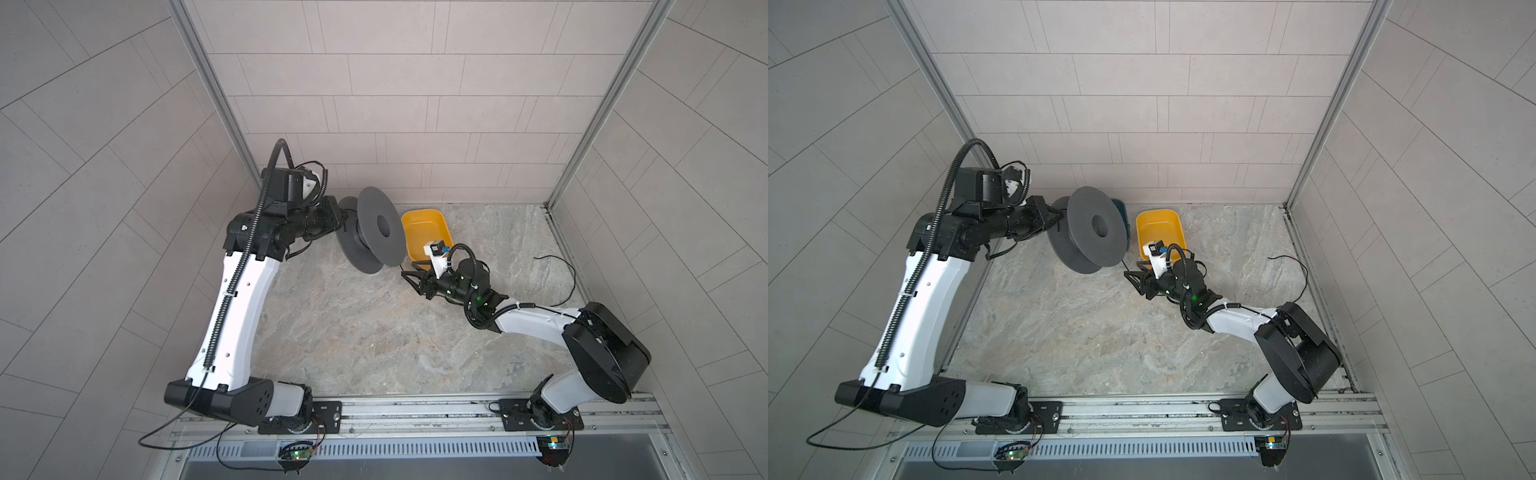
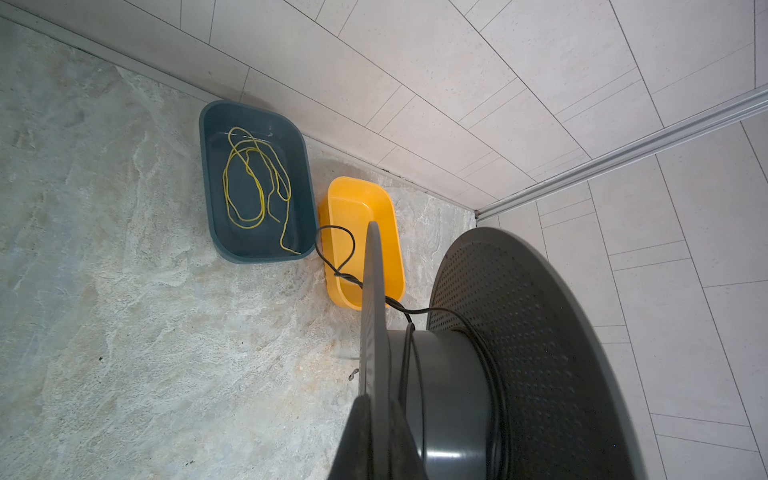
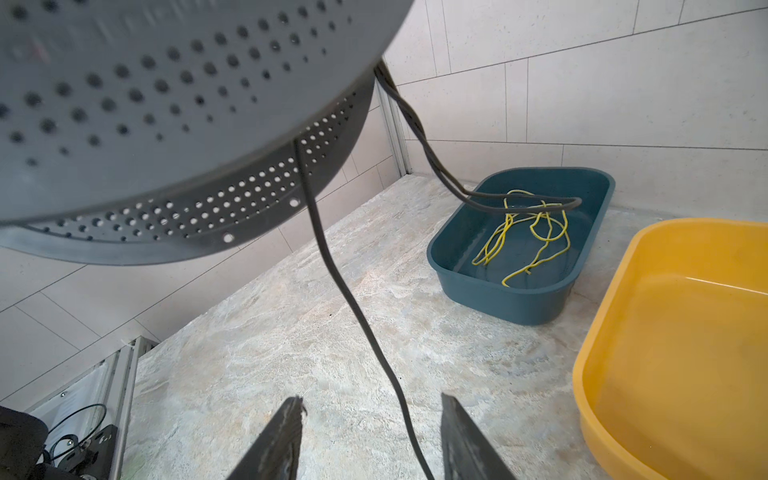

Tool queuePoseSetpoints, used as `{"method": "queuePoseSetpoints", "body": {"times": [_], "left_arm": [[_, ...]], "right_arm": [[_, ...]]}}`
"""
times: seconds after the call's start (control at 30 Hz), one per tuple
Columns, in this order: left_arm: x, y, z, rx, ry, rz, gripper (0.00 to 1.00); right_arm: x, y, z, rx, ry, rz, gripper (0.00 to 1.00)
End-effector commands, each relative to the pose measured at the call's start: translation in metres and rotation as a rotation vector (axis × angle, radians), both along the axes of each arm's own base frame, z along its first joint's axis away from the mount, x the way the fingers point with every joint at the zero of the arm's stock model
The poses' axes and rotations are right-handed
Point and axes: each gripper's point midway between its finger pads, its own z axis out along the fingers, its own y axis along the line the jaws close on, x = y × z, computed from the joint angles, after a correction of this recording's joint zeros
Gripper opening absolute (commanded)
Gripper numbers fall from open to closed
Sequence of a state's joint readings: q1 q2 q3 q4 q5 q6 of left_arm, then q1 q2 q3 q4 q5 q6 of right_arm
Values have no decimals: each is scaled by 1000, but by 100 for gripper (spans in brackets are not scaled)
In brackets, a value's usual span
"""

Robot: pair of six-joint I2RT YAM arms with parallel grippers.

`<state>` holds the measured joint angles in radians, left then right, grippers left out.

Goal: Wrap the cables

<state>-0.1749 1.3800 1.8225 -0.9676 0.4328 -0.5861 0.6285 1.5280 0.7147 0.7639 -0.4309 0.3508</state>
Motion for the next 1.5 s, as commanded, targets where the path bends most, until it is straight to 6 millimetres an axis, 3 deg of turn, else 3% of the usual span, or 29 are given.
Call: {"method": "queuePoseSetpoints", "body": {"times": [0.0, 0.23, 0.33, 0.4, 0.53, 0.67, 0.9, 1.1, 1.17, 1.33, 1.47], "left_arm": [[-7, -4, 29, -55, -97, -22, 0], [-9, -4, 31, -60, -98, -23, 0], [-10, 0, 29, -37, -99, -19, 0], [-9, 8, 25, -10, -101, -10, 0], [-6, 29, 23, 41, -131, 6, 0], [-3, 58, 25, 98, -152, 82, 0], [-10, 94, 22, 265, -155, 209, 0], [-16, 120, 31, 381, -153, 310, 0], [-19, 131, 31, 430, -146, 352, 0], [-31, 161, 38, 583, -128, 459, 0], [-32, 169, 36, 623, -110, 482, 0]], "right_arm": [[4, 9, 12, 8, -43, 21, 53], [27, 33, 18, 27, -49, 36, 50], [34, 35, 17, 43, -35, 26, 29], [33, 31, 16, 52, -26, 14, 6], [33, 8, 15, 75, 6, -44, 0], [50, -44, 8, 78, 112, -188, 0], [79, -175, 3, 131, 334, -557, 0], [68, -293, -3, 40, 456, -935, 0], [63, -323, -5, 44, 478, -1005, 0], [54, -369, -25, 30, 565, -1078, 0], [47, -398, -30, 33, 595, -1144, 0]]}}
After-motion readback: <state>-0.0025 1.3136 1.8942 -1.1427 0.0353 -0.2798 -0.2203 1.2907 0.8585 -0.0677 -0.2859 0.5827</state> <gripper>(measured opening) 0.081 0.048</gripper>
